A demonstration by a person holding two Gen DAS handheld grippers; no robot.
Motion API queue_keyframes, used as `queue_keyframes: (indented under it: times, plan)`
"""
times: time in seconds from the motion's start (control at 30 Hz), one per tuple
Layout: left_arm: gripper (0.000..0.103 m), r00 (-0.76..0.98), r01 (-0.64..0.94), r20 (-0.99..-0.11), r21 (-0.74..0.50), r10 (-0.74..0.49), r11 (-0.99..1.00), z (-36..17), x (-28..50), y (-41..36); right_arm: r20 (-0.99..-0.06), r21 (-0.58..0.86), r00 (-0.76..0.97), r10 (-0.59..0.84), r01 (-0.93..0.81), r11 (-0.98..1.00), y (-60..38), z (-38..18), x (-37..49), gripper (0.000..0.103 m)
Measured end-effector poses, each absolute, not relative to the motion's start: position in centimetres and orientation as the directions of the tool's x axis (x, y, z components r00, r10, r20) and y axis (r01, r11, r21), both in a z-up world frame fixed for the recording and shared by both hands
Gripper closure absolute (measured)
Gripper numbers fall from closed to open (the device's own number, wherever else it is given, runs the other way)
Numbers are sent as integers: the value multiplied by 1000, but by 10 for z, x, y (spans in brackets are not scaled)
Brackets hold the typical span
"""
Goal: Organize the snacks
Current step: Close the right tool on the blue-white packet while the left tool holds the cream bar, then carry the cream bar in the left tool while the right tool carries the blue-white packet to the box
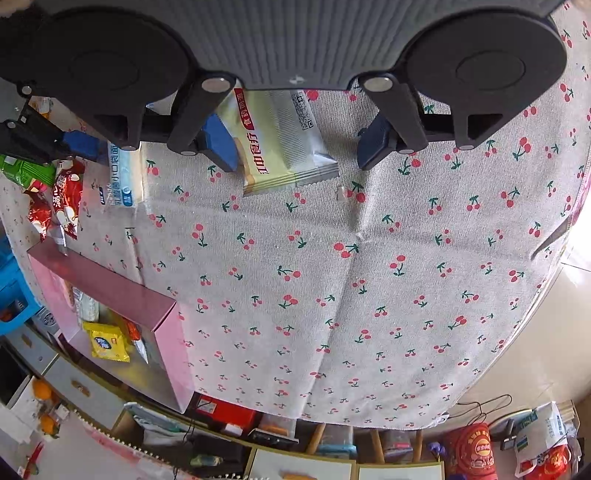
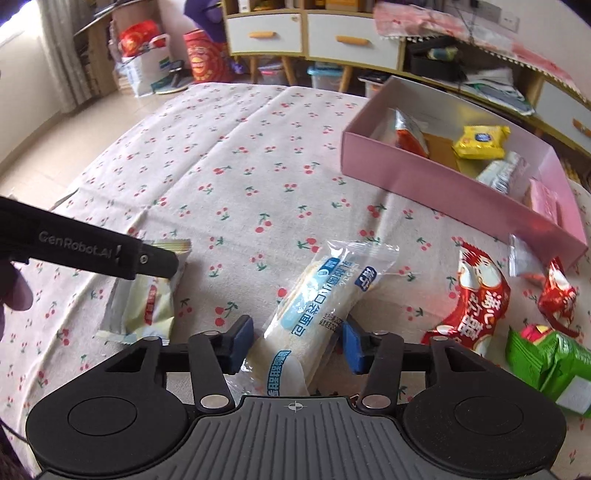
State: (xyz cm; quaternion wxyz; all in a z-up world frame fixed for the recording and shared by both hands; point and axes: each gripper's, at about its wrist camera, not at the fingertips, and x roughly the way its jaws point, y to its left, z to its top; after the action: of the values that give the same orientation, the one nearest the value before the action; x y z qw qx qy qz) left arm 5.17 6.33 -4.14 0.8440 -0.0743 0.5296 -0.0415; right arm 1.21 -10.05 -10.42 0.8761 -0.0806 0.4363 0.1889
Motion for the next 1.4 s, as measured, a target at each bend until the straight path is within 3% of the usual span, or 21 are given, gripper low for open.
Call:
queue_keyframes:
  times: [0.23, 0.4, 0.6, 0.83, 1.07, 1.4]
  plan:
    - [28, 431, -11, -891, -165, -144, 986, -42, 49, 62, -803, 90, 504, 318, -425, 901, -117, -100, 22, 64]
    - [23, 409, 2, -903, -145, -134, 989, -44, 45, 54, -810, 158, 481, 336, -373, 915, -125, -100, 27, 61]
    - [22, 414, 30, -905, -89, -94, 996, -47, 37, 43, -804, 111, 515, 298, -363, 925, -117, -102, 26, 58]
    - [53, 447, 30, -893, -39, -48, 999, -44, 34, 42, -791, 51, 553, 261, -366, 929, -109, -104, 23, 61]
    - [59, 453, -3, -887, -101, -89, 995, -40, 36, 51, -795, 115, 537, 281, -323, 940, -117, -100, 28, 70]
    - [60, 478, -14, -868, -157, -132, 987, -30, 38, 54, -784, 221, 521, 338, -275, 936, -128, -88, 31, 76]
